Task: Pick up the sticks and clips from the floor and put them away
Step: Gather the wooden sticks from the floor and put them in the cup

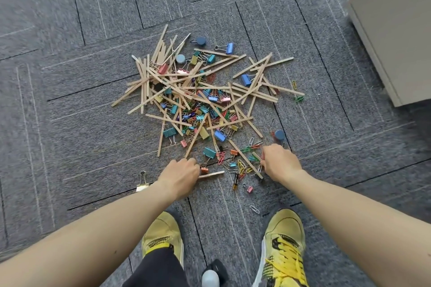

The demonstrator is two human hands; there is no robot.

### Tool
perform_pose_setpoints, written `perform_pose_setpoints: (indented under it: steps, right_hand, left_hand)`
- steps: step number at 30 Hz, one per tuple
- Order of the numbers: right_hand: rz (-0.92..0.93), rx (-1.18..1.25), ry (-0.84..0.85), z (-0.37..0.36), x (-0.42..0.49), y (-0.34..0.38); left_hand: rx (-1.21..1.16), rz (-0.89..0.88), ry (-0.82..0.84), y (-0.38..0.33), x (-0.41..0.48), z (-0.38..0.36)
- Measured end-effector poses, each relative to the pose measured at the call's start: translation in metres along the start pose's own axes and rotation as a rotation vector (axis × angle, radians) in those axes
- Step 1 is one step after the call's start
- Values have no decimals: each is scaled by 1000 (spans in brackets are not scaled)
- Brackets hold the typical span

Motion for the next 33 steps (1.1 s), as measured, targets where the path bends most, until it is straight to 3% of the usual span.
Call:
perform_pose_setpoints:
  steps: [4, 9, 13, 18, 21, 25, 27, 30, 33]
  right_hand:
    - [31, 28, 8, -2, -1, 3]
    - [65, 286, -59, 12, 5, 21]
    - [57, 358, -63, 10, 9, 39]
    - [15, 235, -28, -8, 9, 43]
    - [22, 152, -69, -5, 11, 45]
    - [110, 75, -23, 1, 15, 61]
    - [197, 92, 31, 10, 20, 72]
    - [336, 161, 98, 32, 32, 85]
    - [362, 228, 86, 62, 54, 88]
  left_hand:
    - [-12, -51, -7, -1, -6, -4]
    - [-199, -101, 6, -2, -9, -4]
    - [-579, 84, 57, 18, -7, -7]
    - [-815, 263, 9, 35, 5, 6]
    - [-816, 303, 86, 48, 13, 26]
    - [-627, 204, 217, 65, 25, 57]
    - [-633, 222, 153, 84, 38, 78]
    - [-717, 367, -97, 126, 57, 112]
    - [-763, 520, -222, 163, 66, 114]
Point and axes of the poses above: each hand's wrist, its own x-axis towards the middle knuckle, its own z-axis out of the back of the hand, y = z × x, the point moved 10 cm from there along x, towards the middle knuckle, and after that the axes turned 11 degrees about -y, right-handed, at the moved point
